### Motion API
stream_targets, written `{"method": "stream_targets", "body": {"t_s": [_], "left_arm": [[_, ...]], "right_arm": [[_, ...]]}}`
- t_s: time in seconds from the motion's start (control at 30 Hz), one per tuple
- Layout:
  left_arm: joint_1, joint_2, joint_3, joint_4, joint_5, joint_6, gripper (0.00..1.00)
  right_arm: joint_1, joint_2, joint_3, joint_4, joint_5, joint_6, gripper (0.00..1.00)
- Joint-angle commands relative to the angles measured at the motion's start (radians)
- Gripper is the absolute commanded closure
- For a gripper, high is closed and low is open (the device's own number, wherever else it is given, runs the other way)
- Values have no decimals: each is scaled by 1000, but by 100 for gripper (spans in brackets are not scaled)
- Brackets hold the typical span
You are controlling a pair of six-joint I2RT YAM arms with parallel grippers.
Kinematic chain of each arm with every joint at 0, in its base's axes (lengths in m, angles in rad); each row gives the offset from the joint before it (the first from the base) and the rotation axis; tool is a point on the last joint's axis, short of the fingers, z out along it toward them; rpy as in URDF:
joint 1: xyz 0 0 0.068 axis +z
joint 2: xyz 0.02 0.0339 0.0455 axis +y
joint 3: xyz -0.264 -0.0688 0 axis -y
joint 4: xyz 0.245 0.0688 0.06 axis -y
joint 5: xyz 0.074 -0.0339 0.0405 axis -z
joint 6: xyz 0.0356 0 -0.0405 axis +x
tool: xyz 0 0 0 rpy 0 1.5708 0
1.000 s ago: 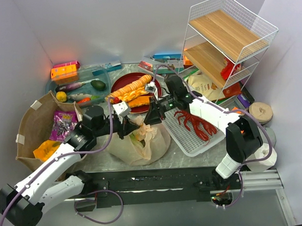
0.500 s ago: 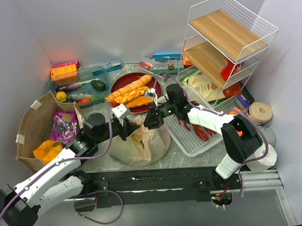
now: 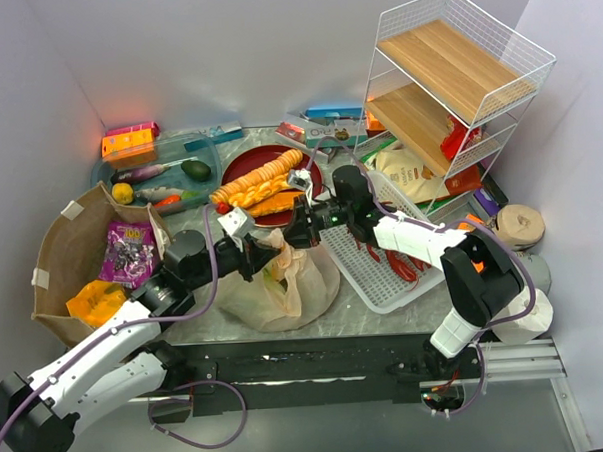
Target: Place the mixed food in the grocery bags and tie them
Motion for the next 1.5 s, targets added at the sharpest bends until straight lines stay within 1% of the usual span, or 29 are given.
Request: {"method": "stream_targets", "body": {"t_s": [0.0,0.07,0.13,0.17,0.2,0.23,0.3,0.37,0.47,0.53,0.6,0.67,0.73,0.77,0.8,0.83,0.97,1.0,1.1,1.27,1.3,1.37,1.4,1.43,1.47], "left_arm": [[-6,-51,21,-5,-22,3,99],[-6,-76,25,-38,-61,9,99],[-6,-84,34,-61,-76,18,99],[-6,-85,37,-71,-82,20,99],[-6,-82,44,-86,-85,26,99],[-6,-76,48,-89,-82,27,99],[-8,-67,56,-87,-43,31,99],[-8,-48,60,-86,-19,31,99],[-8,-39,60,-74,7,27,99],[-10,-47,57,-68,10,27,99],[-8,-54,54,-68,14,27,99],[-8,-61,51,-71,14,27,99],[-10,-59,53,-74,10,29,99],[-11,-59,54,-77,1,32,99],[-11,-58,57,-80,-4,35,99],[-11,-56,59,-84,-12,37,99],[-14,-61,64,-97,-64,43,99],[-14,-64,65,-97,-79,44,99],[-14,-67,62,-97,-98,47,99],[-16,-64,54,-78,-84,35,99],[-17,-64,48,-72,-79,32,99],[-16,-64,44,-52,-62,20,99],[-16,-64,39,-48,-58,18,99],[-17,-64,37,-45,-53,17,99],[-17,-62,34,-38,-55,12,99]], "right_arm": [[3,-15,20,-28,49,-26,87],[-3,-49,25,-115,71,-73,87],[-26,-81,19,-152,89,-101,84],[-36,-115,13,-175,92,-101,81],[-47,-132,1,-180,91,-101,74],[-66,-150,-3,-191,98,-106,70],[-78,-186,4,-223,105,-118,61],[-81,-190,20,-246,128,-130,59],[-80,-141,65,-245,111,-122,61],[-76,-111,97,-236,109,-109,67],[-57,-62,140,-251,99,-131,73],[-34,-13,198,-316,89,-167,76],[-4,23,243,-385,40,-219,78],[3,50,276,-446,20,-227,80],[17,60,287,-471,-9,-284,80],[22,66,295,-497,-23,-305,81],[26,40,278,-614,-41,-386,81],[26,31,274,-674,-46,-430,82],[25,3,246,-731,-82,-475,82],[31,-23,179,-679,-101,-449,82],[32,-22,168,-657,-99,-422,82],[37,-12,139,-561,-92,-383,82],[39,-11,125,-514,-86,-335,82],[37,-8,111,-414,-84,-304,82],[39,-8,82,-357,-87,-273,82]]}}
